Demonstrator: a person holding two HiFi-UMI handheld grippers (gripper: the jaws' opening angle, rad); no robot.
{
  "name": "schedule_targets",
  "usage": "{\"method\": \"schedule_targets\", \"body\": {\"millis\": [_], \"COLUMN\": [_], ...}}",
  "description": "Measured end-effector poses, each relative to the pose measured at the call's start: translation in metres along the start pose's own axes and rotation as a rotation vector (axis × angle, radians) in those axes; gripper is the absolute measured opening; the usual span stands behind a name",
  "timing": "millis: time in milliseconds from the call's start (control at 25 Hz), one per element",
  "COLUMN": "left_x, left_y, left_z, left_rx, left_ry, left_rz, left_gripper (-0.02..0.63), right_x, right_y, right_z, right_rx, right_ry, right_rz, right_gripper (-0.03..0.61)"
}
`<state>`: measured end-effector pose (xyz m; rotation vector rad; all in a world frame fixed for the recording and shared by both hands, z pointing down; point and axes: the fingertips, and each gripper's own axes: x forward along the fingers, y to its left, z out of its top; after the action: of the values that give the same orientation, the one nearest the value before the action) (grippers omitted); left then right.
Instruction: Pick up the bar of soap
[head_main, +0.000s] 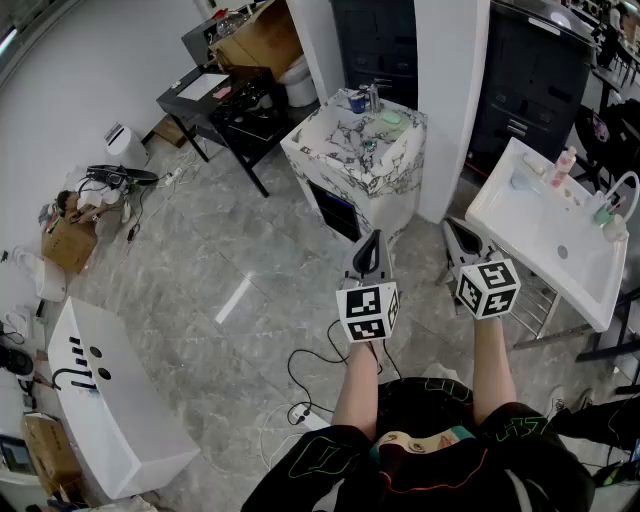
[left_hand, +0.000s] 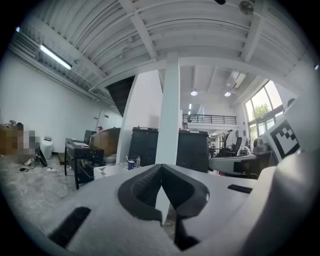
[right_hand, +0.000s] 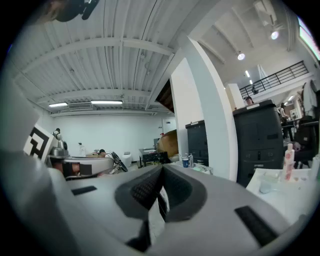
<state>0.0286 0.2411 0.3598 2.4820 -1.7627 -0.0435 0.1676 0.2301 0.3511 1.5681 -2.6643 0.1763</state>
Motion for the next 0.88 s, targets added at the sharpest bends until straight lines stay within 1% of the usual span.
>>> {"method": "schedule_targets", "body": {"millis": [280,360,440,520,880], "left_x": [0.007,0.008,0.01,0.012,0.014], "left_y": [0.006,0.008,0.01,0.01,0.027], "left_z": [0.007,0.009,0.008,0.008,0.009], "left_rx": [0.004,0.002,-0.002,-0.005,-0.04], "left_ry": [-0.008,-0.011,-0.01,-0.008,-0.024], "left_rz": [-0.02,-0.024,-0.028,-0.034,-0.024], "left_gripper": [0.008,0.008,0.008,0.008,0.008], "right_x": [0.008,0.011,0.014,0.016,0.025], "right_y": [0.007,0.007,0.003,0.002,0.007], "right_z": [0.007,0.008,0.007,0.006,0.008], "right_rx": [-0.022,-0.051,-0.078,-0.089,-0.102], "right_ry": [-0.009,-0.003,0.008,0.018,0.026], "right_rz": [0.012,-0.008,-0.049,-0.073,-0.068], "right_gripper": [0.005,0.005,0.006,0.006,0.006]}}
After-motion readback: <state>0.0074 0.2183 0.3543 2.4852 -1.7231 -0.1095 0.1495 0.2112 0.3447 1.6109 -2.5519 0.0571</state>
